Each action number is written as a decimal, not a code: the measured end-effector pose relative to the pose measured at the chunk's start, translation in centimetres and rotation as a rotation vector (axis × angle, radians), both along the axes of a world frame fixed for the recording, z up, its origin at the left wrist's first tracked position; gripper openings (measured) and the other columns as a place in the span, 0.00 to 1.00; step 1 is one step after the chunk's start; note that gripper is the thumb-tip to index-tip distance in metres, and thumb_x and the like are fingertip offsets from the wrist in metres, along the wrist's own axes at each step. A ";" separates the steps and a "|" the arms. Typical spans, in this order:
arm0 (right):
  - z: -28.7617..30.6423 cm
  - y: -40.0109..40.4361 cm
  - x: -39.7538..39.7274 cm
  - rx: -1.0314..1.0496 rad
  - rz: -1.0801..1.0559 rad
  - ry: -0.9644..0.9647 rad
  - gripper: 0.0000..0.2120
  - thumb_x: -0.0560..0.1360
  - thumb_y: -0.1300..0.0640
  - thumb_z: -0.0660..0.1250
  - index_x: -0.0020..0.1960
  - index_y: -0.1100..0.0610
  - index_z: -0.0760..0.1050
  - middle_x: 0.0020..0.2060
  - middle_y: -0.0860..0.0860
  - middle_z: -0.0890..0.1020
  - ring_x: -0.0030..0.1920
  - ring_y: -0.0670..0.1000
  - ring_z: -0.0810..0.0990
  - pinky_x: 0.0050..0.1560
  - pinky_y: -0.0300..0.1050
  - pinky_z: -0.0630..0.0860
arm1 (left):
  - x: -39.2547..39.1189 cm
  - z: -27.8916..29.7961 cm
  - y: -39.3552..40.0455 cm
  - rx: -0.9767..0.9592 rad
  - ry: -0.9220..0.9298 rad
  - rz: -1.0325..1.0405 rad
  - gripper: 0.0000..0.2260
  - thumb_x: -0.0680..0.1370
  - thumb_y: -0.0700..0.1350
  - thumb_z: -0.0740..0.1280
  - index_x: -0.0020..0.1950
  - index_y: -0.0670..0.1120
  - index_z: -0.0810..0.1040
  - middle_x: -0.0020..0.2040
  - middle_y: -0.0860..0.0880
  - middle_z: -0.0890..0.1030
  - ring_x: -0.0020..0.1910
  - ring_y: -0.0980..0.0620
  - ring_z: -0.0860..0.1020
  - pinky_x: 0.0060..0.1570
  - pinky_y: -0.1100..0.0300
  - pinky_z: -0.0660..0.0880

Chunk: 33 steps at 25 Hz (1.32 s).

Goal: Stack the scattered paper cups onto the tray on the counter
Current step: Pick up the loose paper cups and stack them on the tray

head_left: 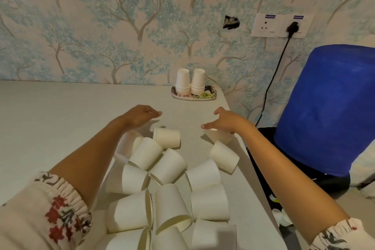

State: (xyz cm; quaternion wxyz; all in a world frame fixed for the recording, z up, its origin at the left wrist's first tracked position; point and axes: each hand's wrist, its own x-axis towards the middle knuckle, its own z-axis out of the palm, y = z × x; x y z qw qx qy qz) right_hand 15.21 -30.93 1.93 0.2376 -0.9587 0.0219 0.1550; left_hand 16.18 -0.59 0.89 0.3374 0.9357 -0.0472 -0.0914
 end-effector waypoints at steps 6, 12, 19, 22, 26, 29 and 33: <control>-2.1 -0.2 -1.6 -0.019 0.004 -0.012 0.40 0.71 0.42 0.73 0.76 0.49 0.57 0.66 0.58 0.71 0.56 0.57 0.74 0.46 0.49 0.74 | -1.3 -0.5 -5.5 0.297 0.013 -0.264 0.36 0.65 0.71 0.70 0.68 0.56 0.72 0.67 0.53 0.74 0.64 0.51 0.72 0.60 0.57 0.68; -3.2 -0.8 -2.1 0.180 -0.029 -0.151 0.37 0.71 0.45 0.74 0.74 0.49 0.60 0.63 0.56 0.75 0.59 0.58 0.76 0.54 0.51 0.75 | -1.2 -0.6 -6.0 0.511 0.037 -0.333 0.36 0.63 0.60 0.78 0.69 0.56 0.70 0.66 0.52 0.73 0.57 0.52 0.72 0.54 0.58 0.71; -2.9 -0.5 -1.7 0.572 -0.174 -0.209 0.34 0.70 0.44 0.75 0.67 0.48 0.59 0.51 0.51 0.75 0.45 0.48 0.78 0.36 0.43 0.76 | -0.7 0.1 -6.5 -0.177 -0.047 0.043 0.31 0.73 0.59 0.72 0.72 0.55 0.65 0.63 0.48 0.72 0.55 0.45 0.75 0.41 0.54 0.80; -3.0 0.1 -1.3 0.704 -0.246 -0.138 0.31 0.71 0.42 0.74 0.64 0.48 0.60 0.56 0.52 0.74 0.48 0.49 0.78 0.35 0.42 0.77 | -0.5 0.5 -7.1 -0.542 0.060 0.291 0.29 0.74 0.62 0.68 0.71 0.54 0.64 0.63 0.46 0.71 0.51 0.45 0.77 0.33 0.53 0.82; -4.7 0.1 -0.8 0.758 -0.162 -0.142 0.25 0.72 0.40 0.72 0.62 0.47 0.66 0.53 0.46 0.75 0.51 0.48 0.78 0.36 0.39 0.78 | 1.2 0.1 -7.3 -0.634 0.032 0.388 0.32 0.78 0.61 0.64 0.76 0.51 0.57 0.69 0.44 0.68 0.57 0.45 0.73 0.49 0.52 0.77; -5.7 0.3 0.3 0.884 -0.125 -0.085 0.21 0.74 0.42 0.70 0.62 0.48 0.69 0.56 0.50 0.75 0.52 0.51 0.78 0.36 0.38 0.78 | 3.8 1.0 -7.8 -0.655 -0.082 0.418 0.34 0.78 0.59 0.65 0.77 0.50 0.54 0.72 0.42 0.67 0.62 0.42 0.72 0.59 0.50 0.73; -6.1 1.4 2.6 0.984 -0.083 -0.044 0.18 0.77 0.46 0.68 0.63 0.52 0.70 0.57 0.53 0.75 0.52 0.51 0.77 0.37 0.36 0.76 | 7.6 2.1 -9.2 -0.668 -0.205 0.408 0.34 0.78 0.56 0.67 0.77 0.48 0.54 0.73 0.42 0.66 0.68 0.41 0.70 0.63 0.49 0.70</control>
